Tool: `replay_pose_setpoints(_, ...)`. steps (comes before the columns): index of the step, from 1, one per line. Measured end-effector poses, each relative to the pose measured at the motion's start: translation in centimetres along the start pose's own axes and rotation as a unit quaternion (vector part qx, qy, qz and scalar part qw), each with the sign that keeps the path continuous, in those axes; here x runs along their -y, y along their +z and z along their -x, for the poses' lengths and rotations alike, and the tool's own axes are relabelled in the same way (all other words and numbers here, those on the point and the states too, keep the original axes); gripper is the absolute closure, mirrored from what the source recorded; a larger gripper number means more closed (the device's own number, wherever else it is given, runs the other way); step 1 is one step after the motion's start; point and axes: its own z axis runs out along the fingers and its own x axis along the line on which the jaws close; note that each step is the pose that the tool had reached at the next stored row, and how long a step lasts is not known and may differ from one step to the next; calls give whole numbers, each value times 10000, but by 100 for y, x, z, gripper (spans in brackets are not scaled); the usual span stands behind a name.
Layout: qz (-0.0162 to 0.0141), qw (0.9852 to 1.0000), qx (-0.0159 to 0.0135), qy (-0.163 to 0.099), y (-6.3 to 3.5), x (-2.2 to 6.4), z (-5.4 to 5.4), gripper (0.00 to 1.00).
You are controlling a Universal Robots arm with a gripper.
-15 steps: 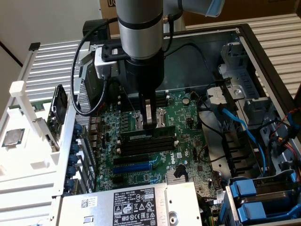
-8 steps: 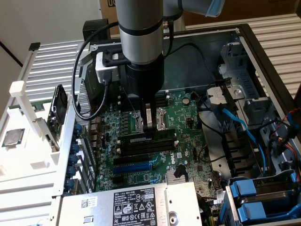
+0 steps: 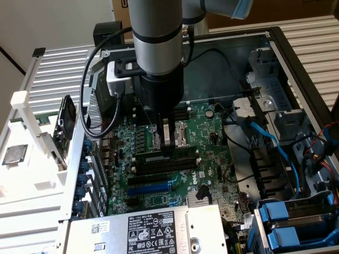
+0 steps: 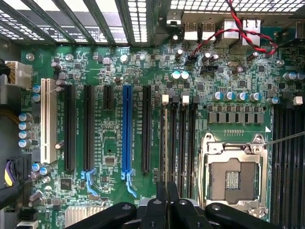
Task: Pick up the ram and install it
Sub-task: 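Insert the ram into the slot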
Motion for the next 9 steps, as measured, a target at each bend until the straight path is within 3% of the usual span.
replay_pose_setpoints(9, 0, 10000, 0, 1, 22, -5, -6, 88)
